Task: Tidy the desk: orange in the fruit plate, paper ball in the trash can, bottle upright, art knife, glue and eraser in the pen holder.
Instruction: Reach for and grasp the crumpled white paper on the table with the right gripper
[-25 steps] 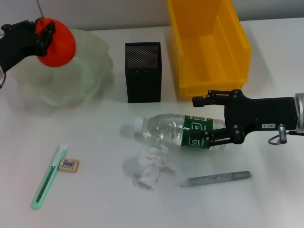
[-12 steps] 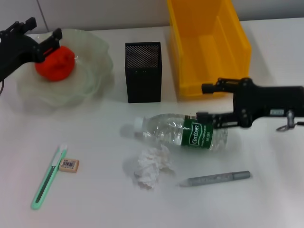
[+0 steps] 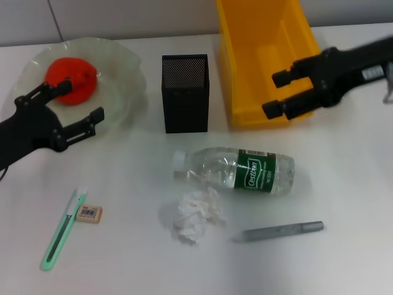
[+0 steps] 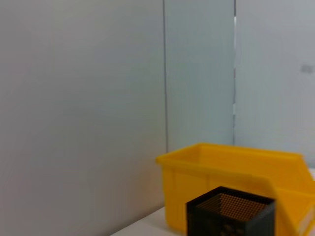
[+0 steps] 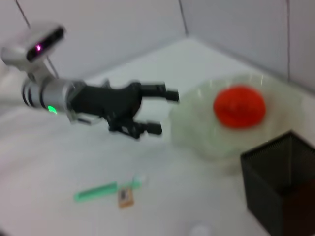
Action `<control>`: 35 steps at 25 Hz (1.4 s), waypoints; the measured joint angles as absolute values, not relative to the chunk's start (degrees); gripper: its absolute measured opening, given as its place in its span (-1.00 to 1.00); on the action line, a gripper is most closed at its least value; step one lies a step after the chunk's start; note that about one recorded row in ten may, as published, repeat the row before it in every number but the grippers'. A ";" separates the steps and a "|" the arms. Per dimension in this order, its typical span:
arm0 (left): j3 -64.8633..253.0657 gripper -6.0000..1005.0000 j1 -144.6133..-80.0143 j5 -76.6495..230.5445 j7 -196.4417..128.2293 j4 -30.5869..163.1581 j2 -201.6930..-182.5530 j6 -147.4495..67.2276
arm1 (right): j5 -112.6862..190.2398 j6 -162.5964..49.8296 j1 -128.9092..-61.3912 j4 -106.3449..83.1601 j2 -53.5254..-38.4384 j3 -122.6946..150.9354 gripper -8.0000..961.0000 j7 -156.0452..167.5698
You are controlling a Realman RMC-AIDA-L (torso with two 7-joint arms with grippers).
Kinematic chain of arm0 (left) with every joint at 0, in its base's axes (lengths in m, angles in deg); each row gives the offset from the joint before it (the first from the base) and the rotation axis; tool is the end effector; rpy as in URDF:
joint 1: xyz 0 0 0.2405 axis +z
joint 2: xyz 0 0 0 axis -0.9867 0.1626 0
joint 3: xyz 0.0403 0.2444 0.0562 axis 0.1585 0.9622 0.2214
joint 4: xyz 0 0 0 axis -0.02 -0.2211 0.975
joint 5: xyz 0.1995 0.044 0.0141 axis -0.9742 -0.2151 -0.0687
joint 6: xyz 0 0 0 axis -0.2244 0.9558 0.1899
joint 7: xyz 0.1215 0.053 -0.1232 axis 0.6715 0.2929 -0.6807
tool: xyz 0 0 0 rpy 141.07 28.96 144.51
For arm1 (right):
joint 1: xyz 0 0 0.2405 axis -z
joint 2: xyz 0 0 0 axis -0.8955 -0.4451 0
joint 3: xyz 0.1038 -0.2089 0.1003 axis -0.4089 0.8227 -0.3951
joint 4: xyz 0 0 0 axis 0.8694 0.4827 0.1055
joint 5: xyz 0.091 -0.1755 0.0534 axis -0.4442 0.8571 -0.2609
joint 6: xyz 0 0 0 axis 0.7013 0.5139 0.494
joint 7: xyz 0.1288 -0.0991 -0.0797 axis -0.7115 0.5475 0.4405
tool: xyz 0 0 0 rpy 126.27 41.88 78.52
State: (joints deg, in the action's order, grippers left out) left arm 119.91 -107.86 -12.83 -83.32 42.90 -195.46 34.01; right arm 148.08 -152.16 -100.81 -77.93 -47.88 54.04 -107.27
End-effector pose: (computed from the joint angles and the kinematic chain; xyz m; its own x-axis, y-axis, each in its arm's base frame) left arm -0.2758 0.3485 -0.0160 0.7936 0.0509 0.6063 0.4204 -0.7663 -0.4859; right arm 0.1685 0.3601 0.0475 0.8873 -0.4124 -0.2063 -0.4415 -0.8890 -0.1218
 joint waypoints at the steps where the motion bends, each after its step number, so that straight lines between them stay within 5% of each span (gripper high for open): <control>1: 119.91 0.71 -107.86 -12.83 -83.32 42.90 -195.46 34.01 | 149.84 -153.36 -102.67 -79.40 -47.66 55.44 0.75 -110.61; 8: 120.14 0.71 -106.43 -12.92 -83.42 42.71 -195.39 35.72 | 156.84 -159.31 -113.61 -81.69 -47.91 68.19 0.75 -121.42; 11: 121.05 0.71 -106.45 -13.69 -83.44 42.70 -195.40 35.56 | 160.28 -160.92 -116.66 -81.75 -49.67 73.60 0.75 -122.72; 12: 121.63 0.71 -106.51 -13.86 -83.46 42.70 -195.41 35.54 | 161.86 -161.51 -117.37 -82.54 -51.35 76.86 0.75 -121.82; 16: 122.26 0.71 -106.60 -13.89 -84.00 42.67 -195.42 35.46 | 162.46 -161.64 -117.01 -83.42 -52.43 83.16 0.75 -119.09; 35: 123.77 0.71 -107.00 -15.47 -84.94 42.21 -195.44 34.69 | 162.12 -148.35 -113.42 -83.40 -52.70 100.03 0.74 -103.03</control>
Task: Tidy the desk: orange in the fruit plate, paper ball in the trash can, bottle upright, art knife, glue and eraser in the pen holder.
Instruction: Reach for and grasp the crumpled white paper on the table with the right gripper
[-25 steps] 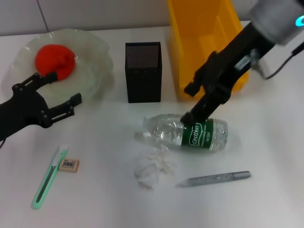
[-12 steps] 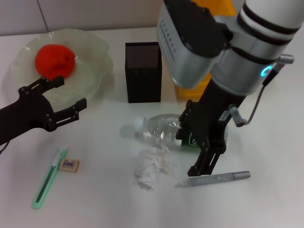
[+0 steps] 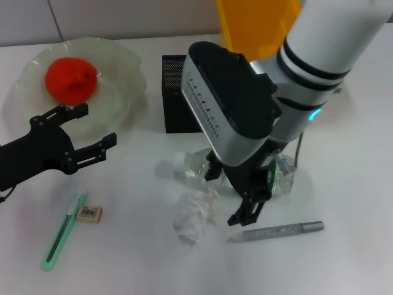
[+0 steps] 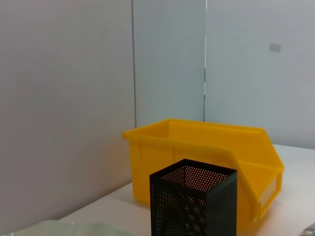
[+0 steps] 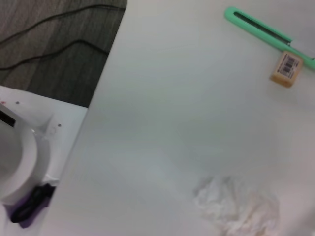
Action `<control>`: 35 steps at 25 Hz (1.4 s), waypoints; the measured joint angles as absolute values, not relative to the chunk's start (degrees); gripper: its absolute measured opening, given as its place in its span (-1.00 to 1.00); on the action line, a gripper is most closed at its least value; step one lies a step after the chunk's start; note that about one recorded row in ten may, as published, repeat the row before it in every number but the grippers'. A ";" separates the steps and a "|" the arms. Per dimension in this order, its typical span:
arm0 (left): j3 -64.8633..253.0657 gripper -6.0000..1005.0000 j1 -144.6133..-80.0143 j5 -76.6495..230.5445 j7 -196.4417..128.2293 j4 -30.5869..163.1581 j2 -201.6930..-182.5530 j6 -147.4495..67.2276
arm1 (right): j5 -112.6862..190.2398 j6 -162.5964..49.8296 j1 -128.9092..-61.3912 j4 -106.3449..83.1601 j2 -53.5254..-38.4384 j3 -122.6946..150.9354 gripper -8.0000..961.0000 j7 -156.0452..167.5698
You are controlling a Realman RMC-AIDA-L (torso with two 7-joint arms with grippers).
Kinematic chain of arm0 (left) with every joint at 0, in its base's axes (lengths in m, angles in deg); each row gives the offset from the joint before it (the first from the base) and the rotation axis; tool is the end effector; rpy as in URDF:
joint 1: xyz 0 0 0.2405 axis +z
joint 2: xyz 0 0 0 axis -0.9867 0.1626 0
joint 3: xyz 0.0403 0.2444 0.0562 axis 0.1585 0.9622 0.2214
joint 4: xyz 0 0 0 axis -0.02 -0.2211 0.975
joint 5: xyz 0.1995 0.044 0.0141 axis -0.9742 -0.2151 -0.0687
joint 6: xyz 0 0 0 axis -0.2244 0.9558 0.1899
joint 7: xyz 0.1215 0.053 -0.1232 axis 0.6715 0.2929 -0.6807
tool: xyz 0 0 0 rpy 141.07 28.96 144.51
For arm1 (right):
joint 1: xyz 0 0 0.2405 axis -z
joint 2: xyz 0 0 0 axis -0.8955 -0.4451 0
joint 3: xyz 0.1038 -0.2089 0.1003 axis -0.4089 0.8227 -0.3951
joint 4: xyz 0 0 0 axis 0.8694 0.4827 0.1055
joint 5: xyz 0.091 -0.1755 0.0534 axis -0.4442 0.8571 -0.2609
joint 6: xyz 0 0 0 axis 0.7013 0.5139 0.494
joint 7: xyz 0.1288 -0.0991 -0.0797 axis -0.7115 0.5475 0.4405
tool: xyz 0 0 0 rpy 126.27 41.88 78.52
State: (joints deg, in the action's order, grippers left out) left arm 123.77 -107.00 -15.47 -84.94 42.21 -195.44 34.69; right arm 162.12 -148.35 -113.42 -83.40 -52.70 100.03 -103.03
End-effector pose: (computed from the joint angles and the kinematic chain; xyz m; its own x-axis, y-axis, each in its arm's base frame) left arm -0.2781 0.3349 -0.0303 0.8187 0.0936 0.5666 0.3879 -0.8177 -0.4254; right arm 0.1025 0.3157 -0.0796 0.8486 0.3036 0.4333 0.2404 -0.9508 0.1953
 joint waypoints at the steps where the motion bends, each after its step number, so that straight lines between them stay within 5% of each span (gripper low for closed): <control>1: 123.88 0.71 -107.01 -15.48 -84.94 42.21 -195.43 34.69 | 162.14 -147.27 -113.40 -83.12 -52.72 100.61 0.74 -102.71; 35: 126.51 0.71 -108.27 -15.51 -86.30 42.60 -195.42 33.22 | 157.04 -123.60 -113.93 -68.80 -53.00 114.91 0.55 -99.62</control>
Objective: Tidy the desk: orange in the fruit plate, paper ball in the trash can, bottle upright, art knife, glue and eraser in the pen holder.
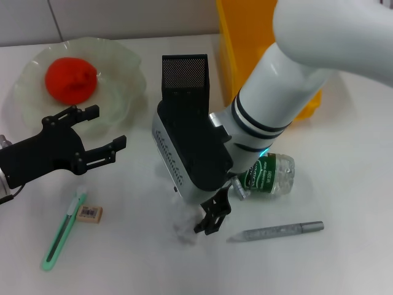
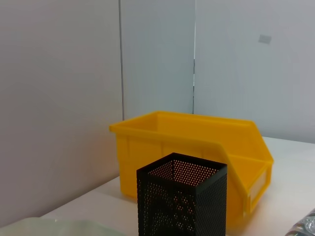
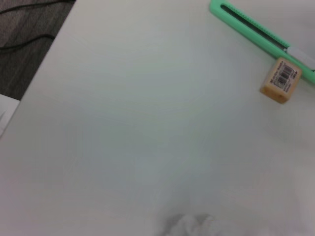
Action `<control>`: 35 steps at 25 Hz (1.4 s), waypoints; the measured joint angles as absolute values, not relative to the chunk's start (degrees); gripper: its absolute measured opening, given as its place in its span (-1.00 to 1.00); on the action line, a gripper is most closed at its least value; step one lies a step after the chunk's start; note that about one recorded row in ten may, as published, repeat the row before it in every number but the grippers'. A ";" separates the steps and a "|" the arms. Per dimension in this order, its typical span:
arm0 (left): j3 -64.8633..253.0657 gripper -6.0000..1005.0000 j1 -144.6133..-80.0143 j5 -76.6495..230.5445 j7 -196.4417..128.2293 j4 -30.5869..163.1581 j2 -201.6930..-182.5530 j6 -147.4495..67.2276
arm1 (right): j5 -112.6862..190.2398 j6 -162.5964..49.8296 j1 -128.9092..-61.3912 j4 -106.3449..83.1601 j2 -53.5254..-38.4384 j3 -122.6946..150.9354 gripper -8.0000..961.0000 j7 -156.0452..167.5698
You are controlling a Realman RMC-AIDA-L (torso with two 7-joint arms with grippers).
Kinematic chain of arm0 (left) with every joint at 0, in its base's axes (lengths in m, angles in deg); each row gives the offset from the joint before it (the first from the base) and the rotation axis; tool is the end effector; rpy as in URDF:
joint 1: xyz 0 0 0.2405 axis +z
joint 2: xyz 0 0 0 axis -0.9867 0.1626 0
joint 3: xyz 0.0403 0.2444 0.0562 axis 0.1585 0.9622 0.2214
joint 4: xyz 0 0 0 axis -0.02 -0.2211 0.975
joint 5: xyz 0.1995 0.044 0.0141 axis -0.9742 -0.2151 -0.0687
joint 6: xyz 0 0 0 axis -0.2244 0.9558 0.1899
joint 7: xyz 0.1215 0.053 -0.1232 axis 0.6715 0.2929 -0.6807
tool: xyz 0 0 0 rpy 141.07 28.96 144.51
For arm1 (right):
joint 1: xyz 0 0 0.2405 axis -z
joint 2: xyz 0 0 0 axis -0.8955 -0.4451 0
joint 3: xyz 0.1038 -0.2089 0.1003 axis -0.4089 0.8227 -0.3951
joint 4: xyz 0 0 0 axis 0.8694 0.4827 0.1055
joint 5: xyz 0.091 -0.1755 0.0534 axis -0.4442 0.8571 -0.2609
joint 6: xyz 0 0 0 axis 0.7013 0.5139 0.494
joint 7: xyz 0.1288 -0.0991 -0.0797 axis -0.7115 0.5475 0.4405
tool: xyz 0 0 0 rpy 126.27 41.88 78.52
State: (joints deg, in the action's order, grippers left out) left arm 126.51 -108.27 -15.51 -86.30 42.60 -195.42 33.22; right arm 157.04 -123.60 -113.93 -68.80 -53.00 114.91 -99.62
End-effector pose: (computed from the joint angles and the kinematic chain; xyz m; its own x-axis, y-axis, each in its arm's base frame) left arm -0.2724 0.3387 -0.0390 0.8293 0.1113 0.5476 0.3752 -0.8372 -0.3979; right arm 0.1261 0.3253 -0.1474 0.8405 0.3611 0.4040 0.3297 -0.9325 0.1476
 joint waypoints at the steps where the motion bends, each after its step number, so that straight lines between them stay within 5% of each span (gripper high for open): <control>1: 126.51 0.71 -108.29 -15.53 -86.31 42.60 -195.42 33.22 | 157.00 -123.37 -113.96 -68.67 -53.03 115.23 0.54 -99.62; 13: 126.60 0.71 -108.30 -15.57 -86.34 42.58 -195.42 33.21 | 156.91 -123.47 -114.69 -68.13 -53.07 115.25 0.43 -100.10; 17: 126.60 0.71 -108.26 -15.57 -86.30 42.48 -195.42 33.22 | 156.68 -124.24 -114.55 -69.12 -53.00 113.03 -0.03 -100.67; 35: 126.60 0.71 -108.48 -15.57 -86.32 42.25 -195.42 33.22 | 169.59 -132.66 -114.59 -82.66 -52.24 72.64 -0.13 -110.46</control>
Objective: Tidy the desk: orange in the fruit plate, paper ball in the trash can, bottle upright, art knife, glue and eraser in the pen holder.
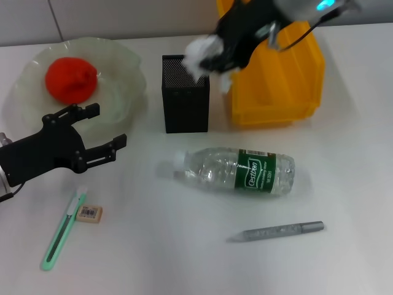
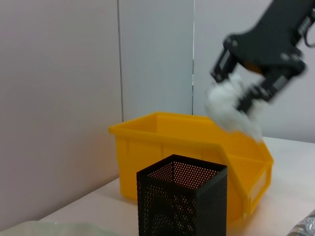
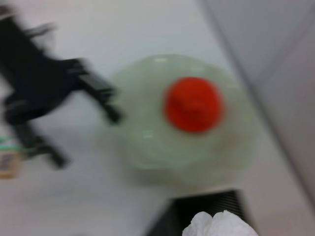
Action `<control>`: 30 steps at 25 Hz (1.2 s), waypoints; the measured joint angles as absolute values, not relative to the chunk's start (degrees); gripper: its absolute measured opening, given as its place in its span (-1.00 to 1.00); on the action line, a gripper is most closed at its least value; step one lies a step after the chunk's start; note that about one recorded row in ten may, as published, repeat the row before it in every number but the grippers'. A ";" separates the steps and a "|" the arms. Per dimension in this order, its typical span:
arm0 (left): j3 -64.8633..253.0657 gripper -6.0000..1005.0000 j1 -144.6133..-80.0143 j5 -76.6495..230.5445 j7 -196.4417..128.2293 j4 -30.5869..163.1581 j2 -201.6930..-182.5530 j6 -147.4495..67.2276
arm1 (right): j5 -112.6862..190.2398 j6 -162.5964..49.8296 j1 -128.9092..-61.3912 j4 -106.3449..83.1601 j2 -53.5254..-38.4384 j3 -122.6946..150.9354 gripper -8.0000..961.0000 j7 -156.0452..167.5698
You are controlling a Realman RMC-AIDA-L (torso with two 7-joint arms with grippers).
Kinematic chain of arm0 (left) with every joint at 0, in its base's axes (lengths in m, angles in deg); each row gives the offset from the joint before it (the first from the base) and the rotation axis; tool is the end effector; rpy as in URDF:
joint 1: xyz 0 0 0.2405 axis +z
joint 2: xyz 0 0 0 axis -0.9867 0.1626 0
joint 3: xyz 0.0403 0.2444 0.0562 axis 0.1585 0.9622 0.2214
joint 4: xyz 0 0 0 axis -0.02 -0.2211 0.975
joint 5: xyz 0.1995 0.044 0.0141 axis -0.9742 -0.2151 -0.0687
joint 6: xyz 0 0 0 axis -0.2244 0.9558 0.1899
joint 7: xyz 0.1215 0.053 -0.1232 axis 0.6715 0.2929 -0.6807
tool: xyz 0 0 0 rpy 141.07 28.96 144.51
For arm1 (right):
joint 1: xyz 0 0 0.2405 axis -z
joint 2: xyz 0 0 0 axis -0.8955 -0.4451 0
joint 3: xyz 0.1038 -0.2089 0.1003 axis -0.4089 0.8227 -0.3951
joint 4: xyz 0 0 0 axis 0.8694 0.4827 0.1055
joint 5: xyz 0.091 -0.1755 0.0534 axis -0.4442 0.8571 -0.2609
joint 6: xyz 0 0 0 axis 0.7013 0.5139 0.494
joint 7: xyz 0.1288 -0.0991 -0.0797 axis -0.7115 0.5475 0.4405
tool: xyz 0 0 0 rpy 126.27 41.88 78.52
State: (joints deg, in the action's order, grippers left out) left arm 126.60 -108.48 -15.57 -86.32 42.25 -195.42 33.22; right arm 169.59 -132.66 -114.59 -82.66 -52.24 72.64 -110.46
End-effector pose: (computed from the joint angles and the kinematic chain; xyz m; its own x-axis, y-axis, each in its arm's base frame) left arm -0.2709 0.3403 -0.0382 0.8326 0.1041 0.5439 0.3670 -0.8393 -0.4011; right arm 0.0876 0.4270 -0.0010 0.9818 -0.1186 0.1487 -0.0458 -0.9061 -0.4205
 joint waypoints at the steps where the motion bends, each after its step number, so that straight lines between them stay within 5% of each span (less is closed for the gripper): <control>1: 126.60 0.71 -108.49 -15.57 -86.32 42.36 -195.42 33.22 | 169.59 -132.66 -114.59 -82.66 -52.24 72.64 -0.13 -110.46; 10: 126.60 0.71 -108.65 -15.56 -86.12 42.55 -195.51 33.13 | 176.01 -126.98 -112.05 -83.03 -50.97 65.65 -0.14 -110.70; 30: 127.86 0.71 -108.86 -15.48 -86.35 42.57 -195.64 32.24 | 176.87 -114.28 -108.12 -78.77 -51.89 65.56 0.06 -111.13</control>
State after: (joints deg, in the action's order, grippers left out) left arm 127.86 -108.86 -15.48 -86.35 42.57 -195.64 32.24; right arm 176.87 -114.28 -108.12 -78.77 -51.89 65.56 -111.13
